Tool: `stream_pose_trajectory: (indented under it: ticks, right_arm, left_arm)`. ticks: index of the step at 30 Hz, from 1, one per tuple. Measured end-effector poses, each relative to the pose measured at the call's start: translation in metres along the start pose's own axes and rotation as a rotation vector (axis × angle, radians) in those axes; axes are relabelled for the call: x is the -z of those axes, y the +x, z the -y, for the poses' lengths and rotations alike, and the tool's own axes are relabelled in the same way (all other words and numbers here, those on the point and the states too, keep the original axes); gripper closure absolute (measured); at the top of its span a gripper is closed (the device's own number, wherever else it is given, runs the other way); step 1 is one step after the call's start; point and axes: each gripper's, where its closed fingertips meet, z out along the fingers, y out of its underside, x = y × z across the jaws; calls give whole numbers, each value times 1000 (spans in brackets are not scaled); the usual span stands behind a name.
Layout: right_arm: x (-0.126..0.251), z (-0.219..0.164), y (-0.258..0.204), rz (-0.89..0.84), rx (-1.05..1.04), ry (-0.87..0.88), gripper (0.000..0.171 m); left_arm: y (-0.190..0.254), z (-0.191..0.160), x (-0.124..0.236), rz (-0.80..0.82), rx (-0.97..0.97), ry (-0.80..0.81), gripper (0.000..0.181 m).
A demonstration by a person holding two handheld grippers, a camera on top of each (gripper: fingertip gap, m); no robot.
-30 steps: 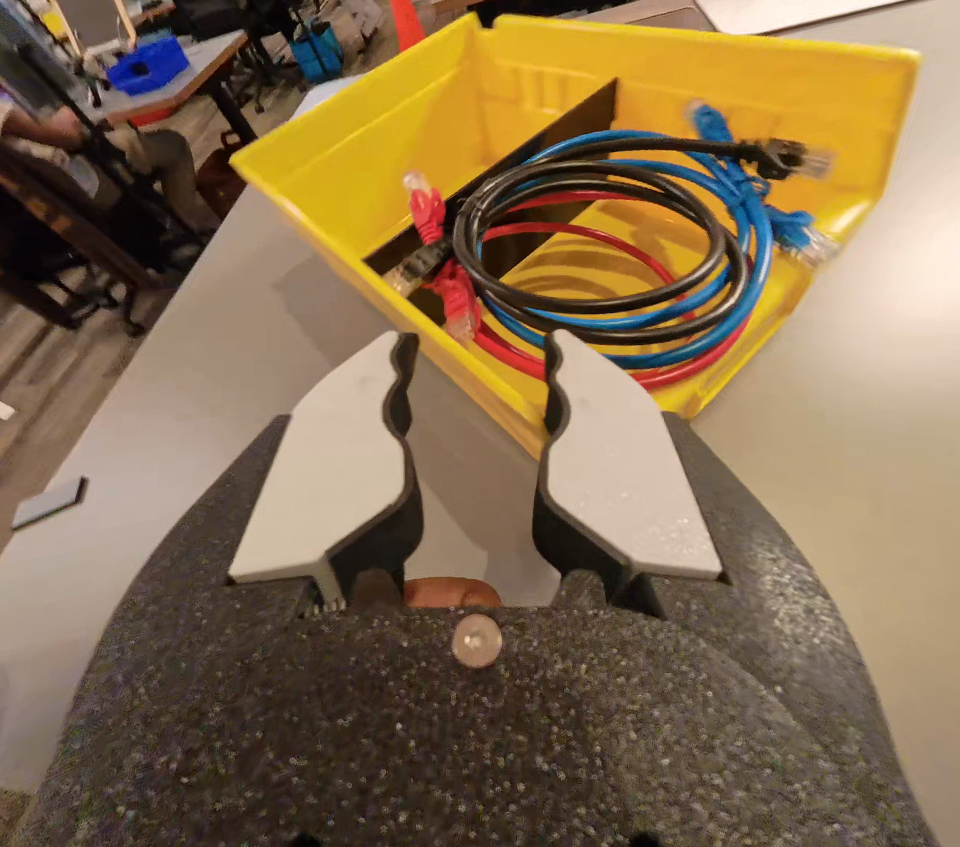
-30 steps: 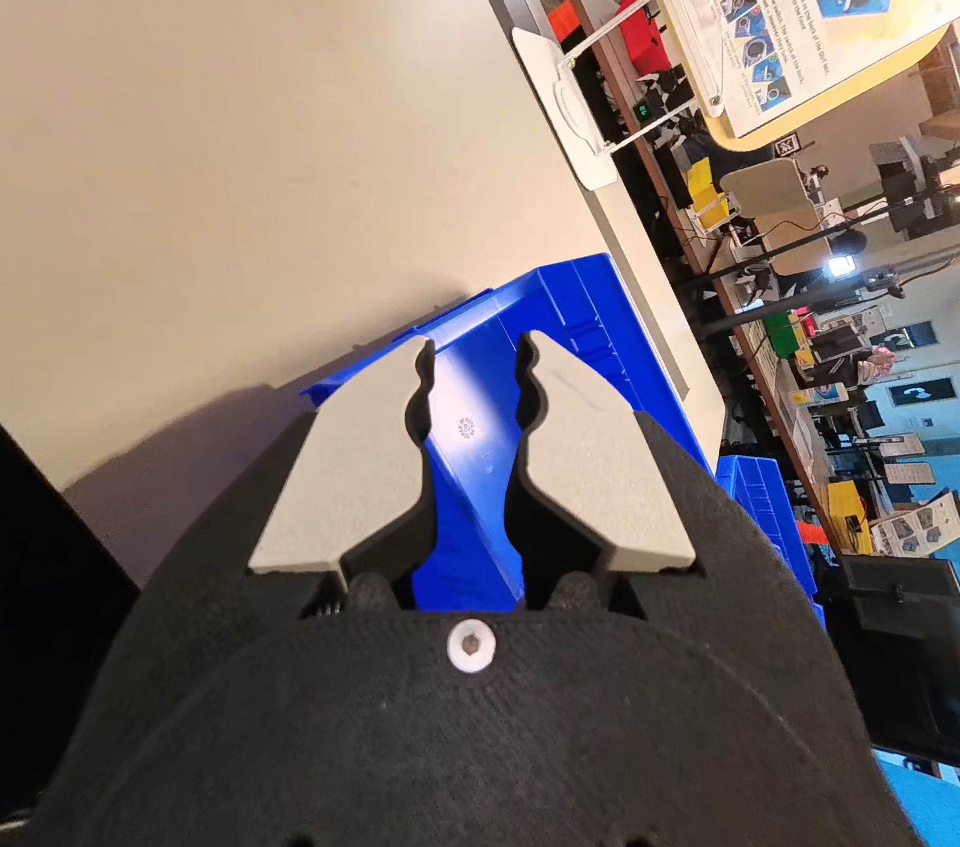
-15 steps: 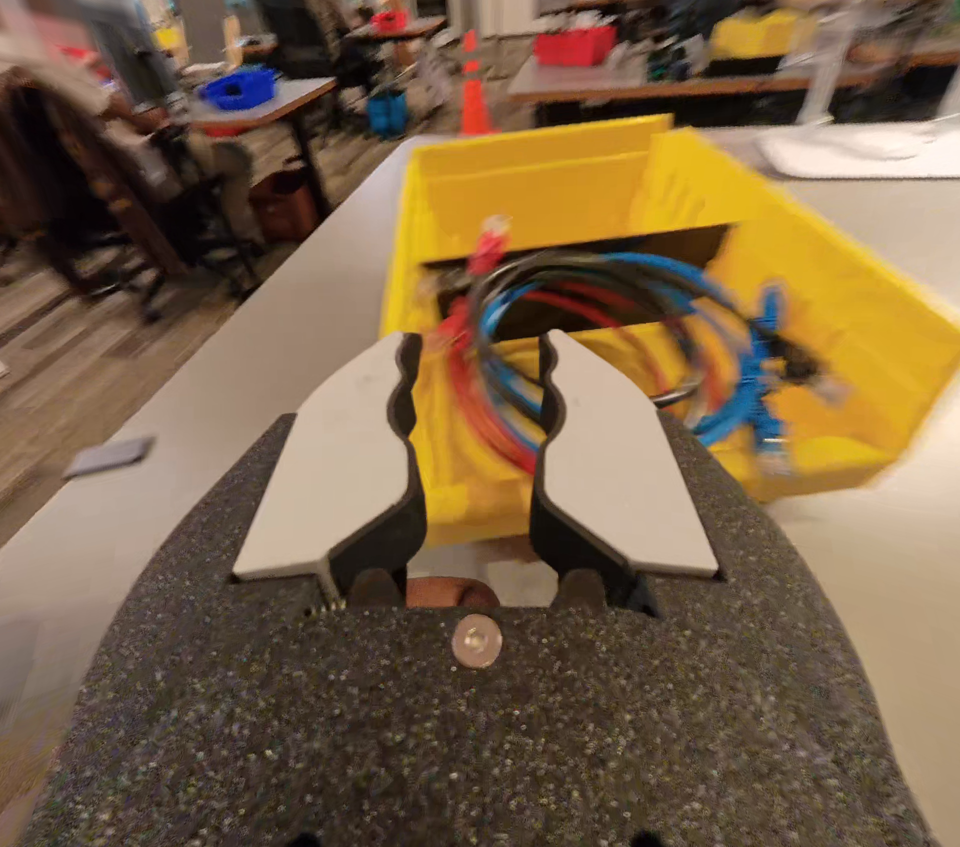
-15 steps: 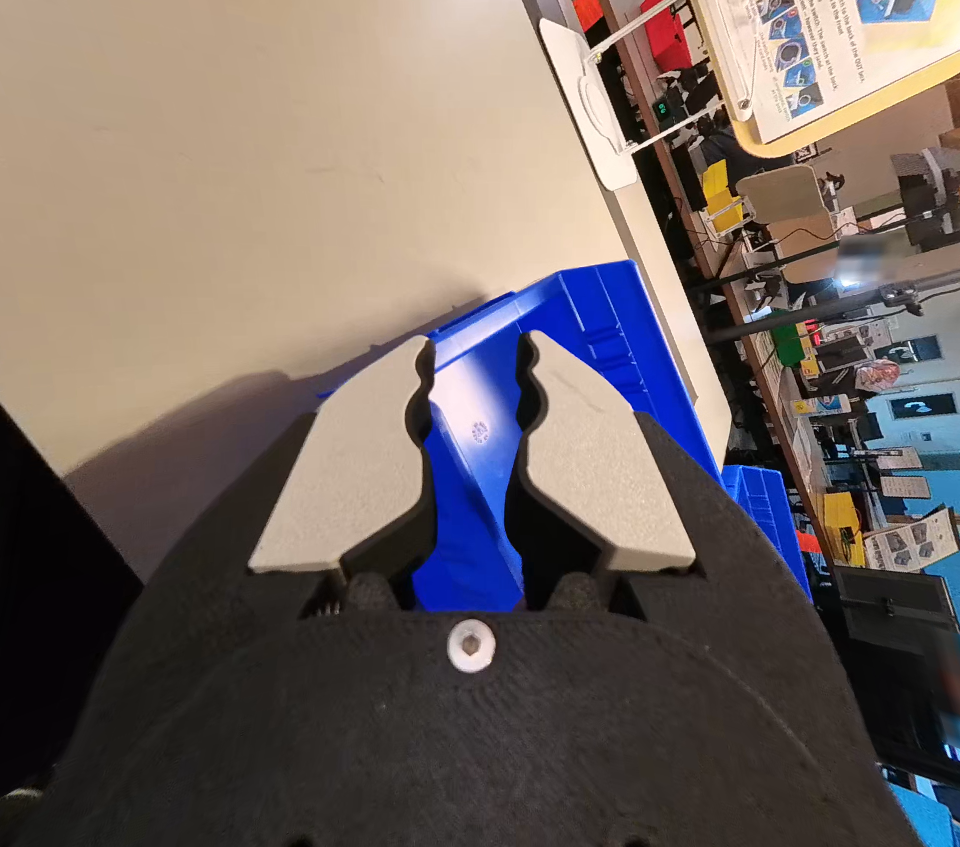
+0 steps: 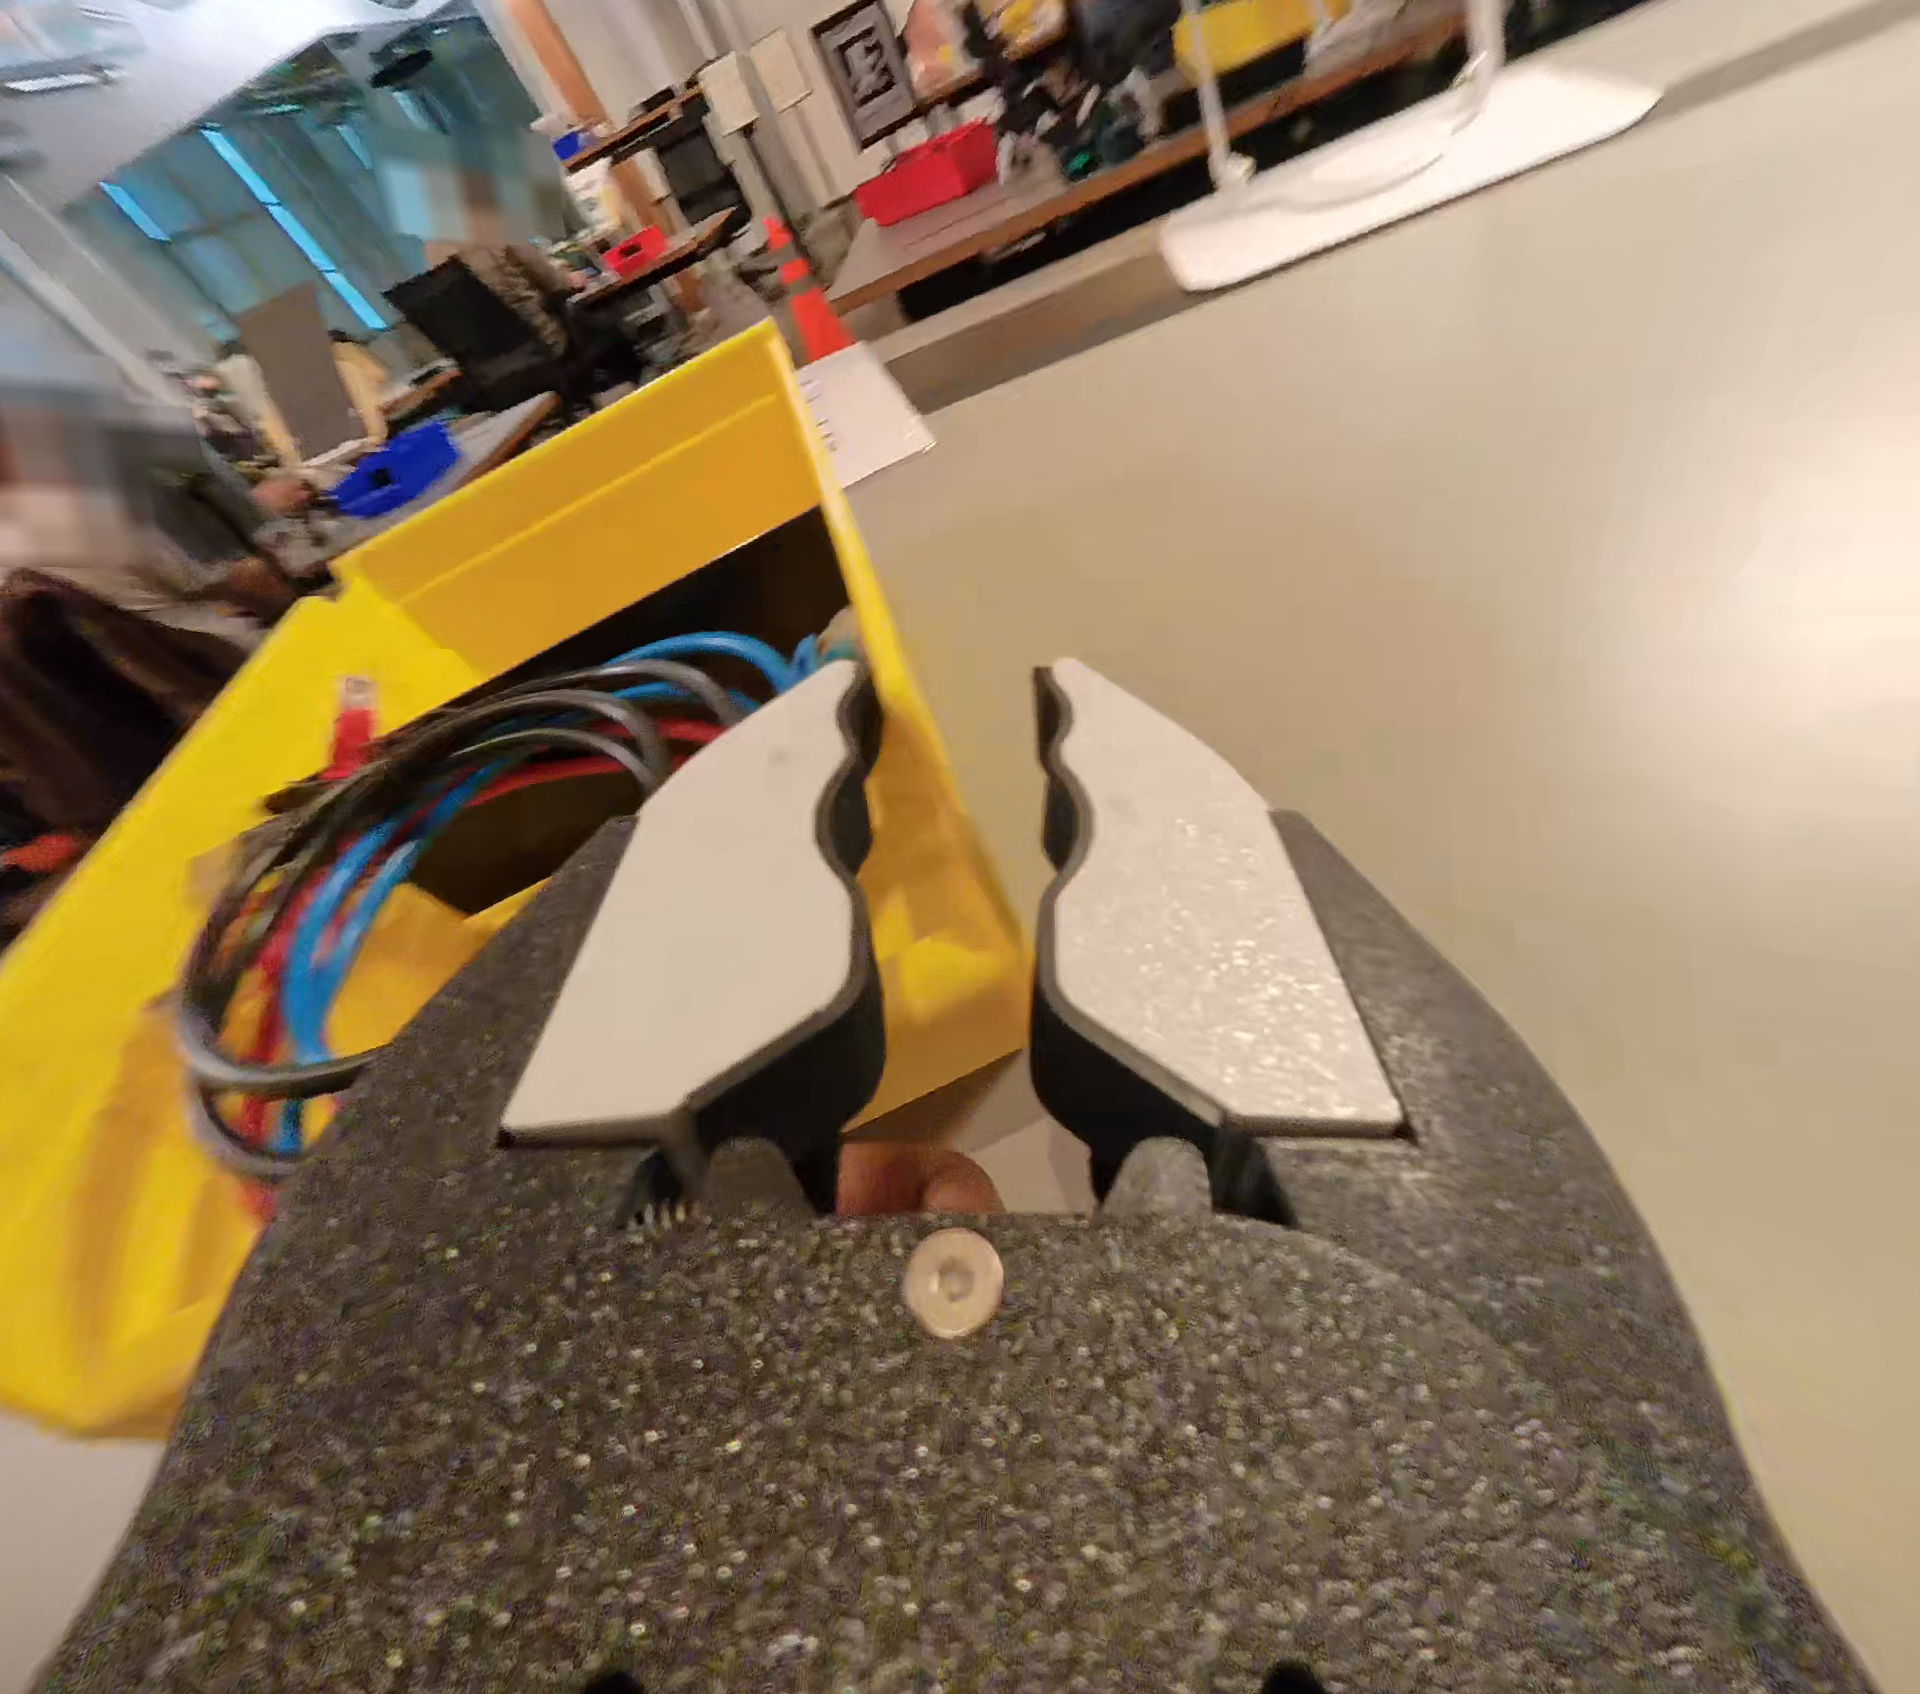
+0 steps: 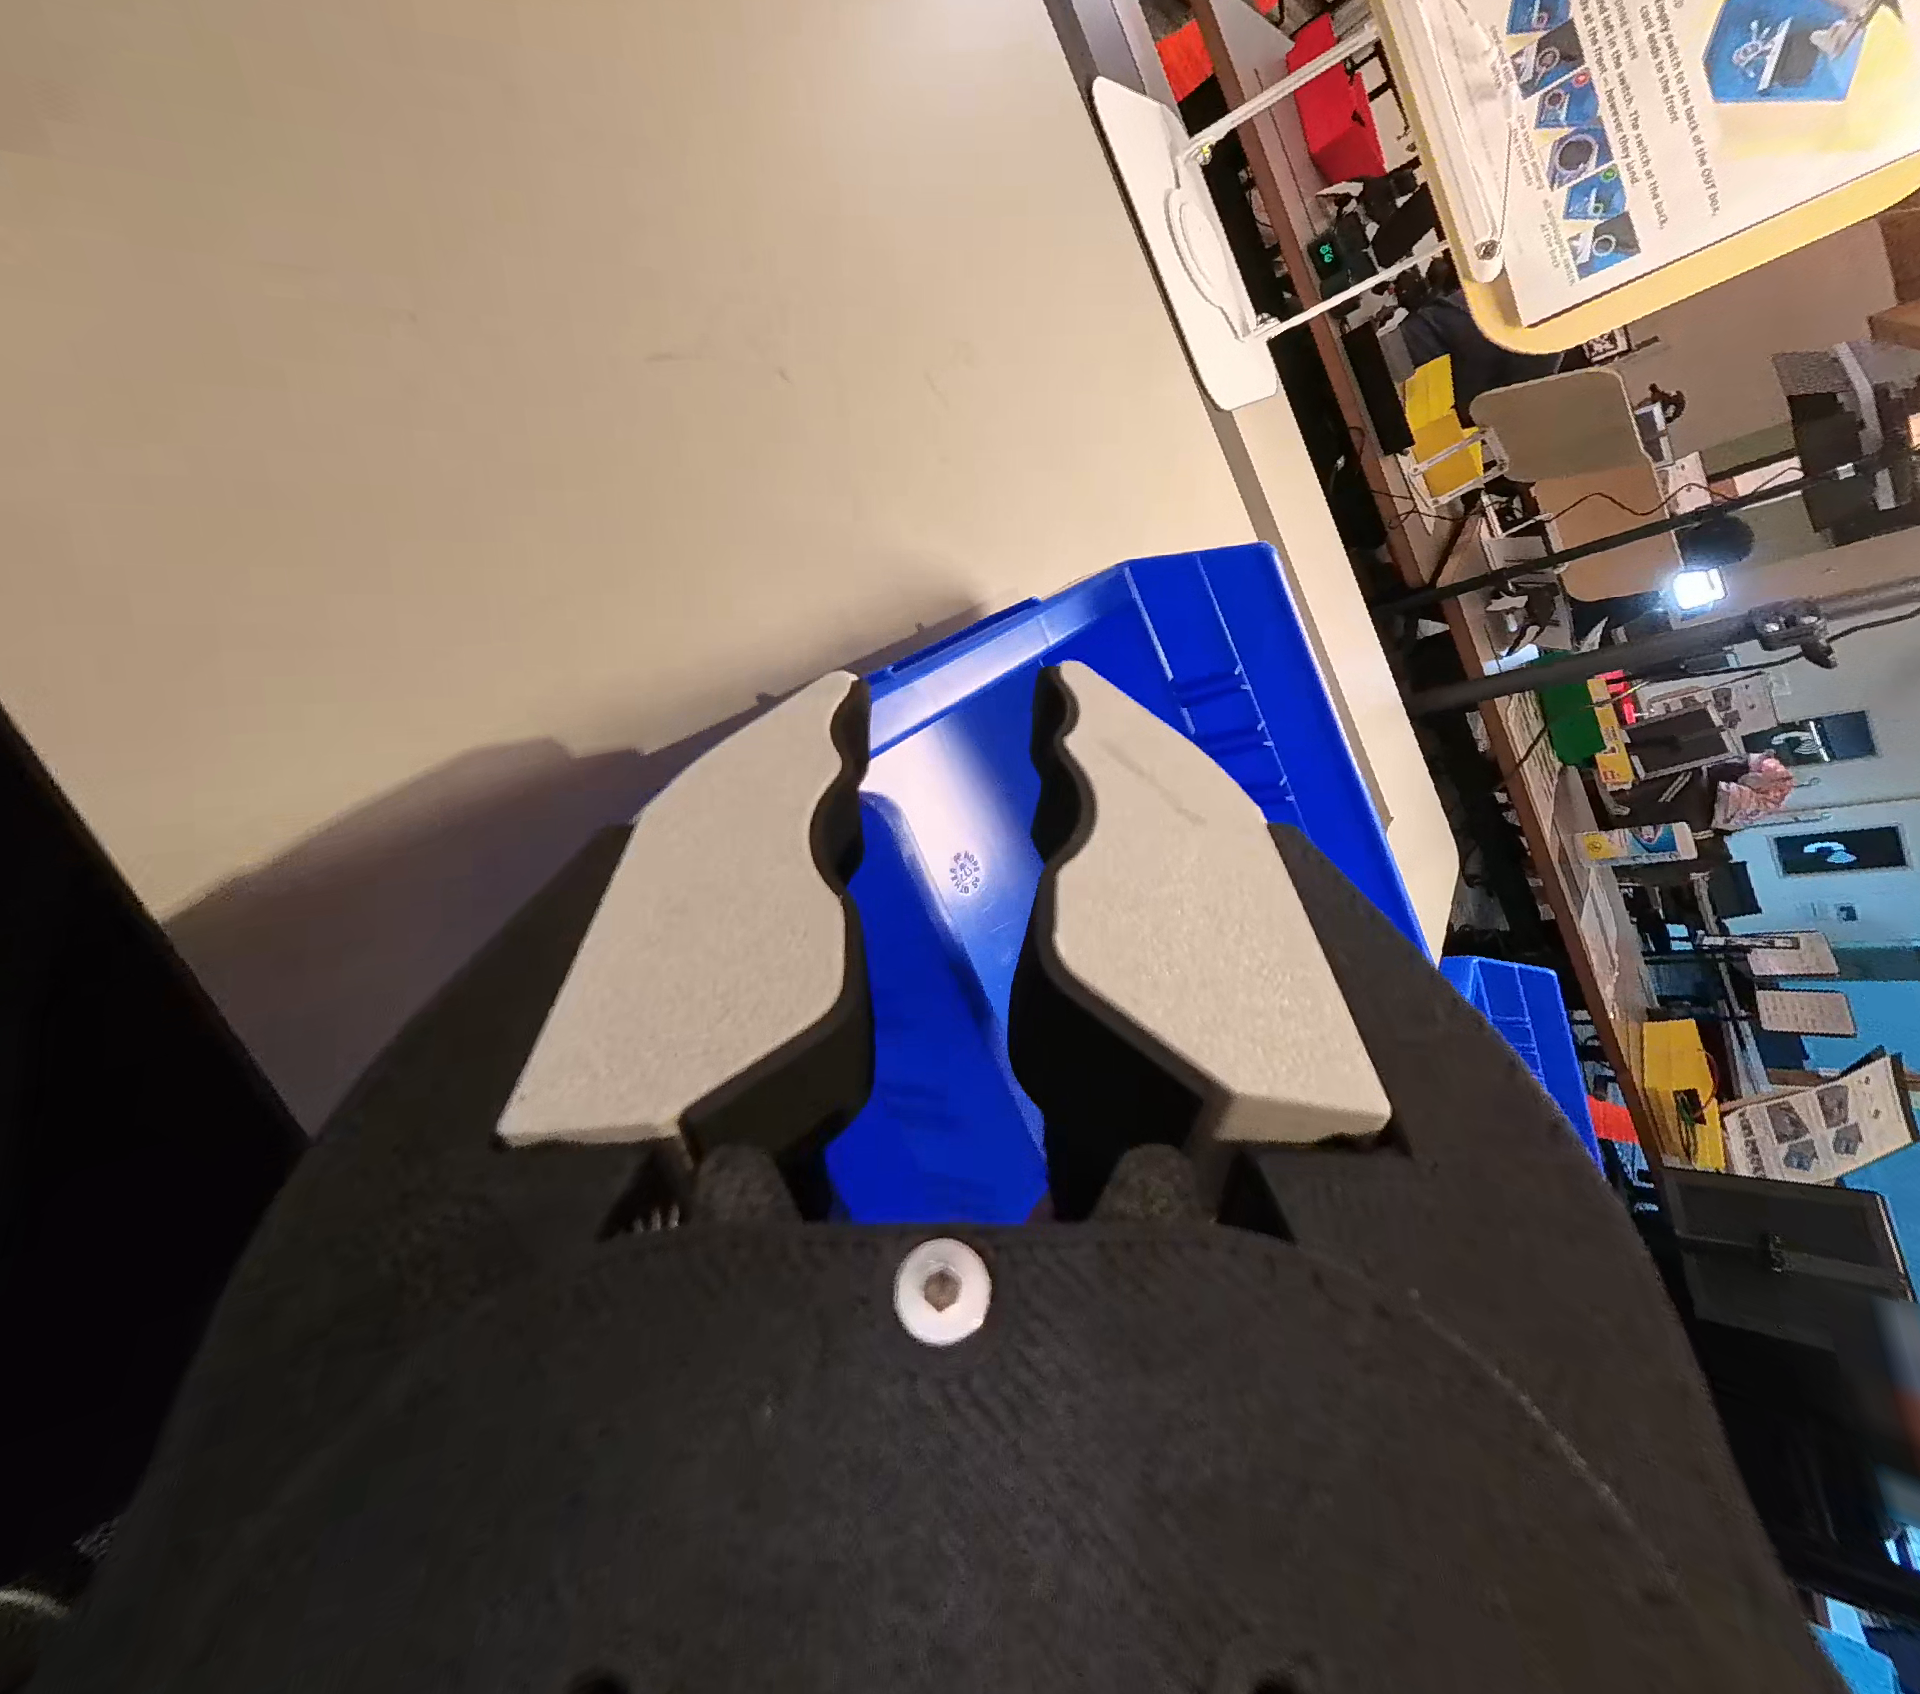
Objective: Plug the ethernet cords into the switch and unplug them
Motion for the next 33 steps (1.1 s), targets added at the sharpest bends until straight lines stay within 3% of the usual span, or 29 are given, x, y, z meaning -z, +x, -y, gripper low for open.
stream_pose_trajectory:
  ticks: [3, 19, 28, 33]
  right_arm:
    - [-2, -3, 0, 0, 5, -15, 140]
    - [25, -44, 9, 85, -35, -90, 139]
    - [52, -107, 37, 24, -140, -285, 139]
    - [61, -55, 23, 157, -250, 12, 130]
  left_arm:
    - [-13, -5, 2, 34, -53, -5, 171]
    - [-111, -50, 8, 137, 133, -116, 172]
    - [-112, -52, 4, 165, 130, -124, 173]
    - [-109, -50, 4, 141, 141, -117, 175]
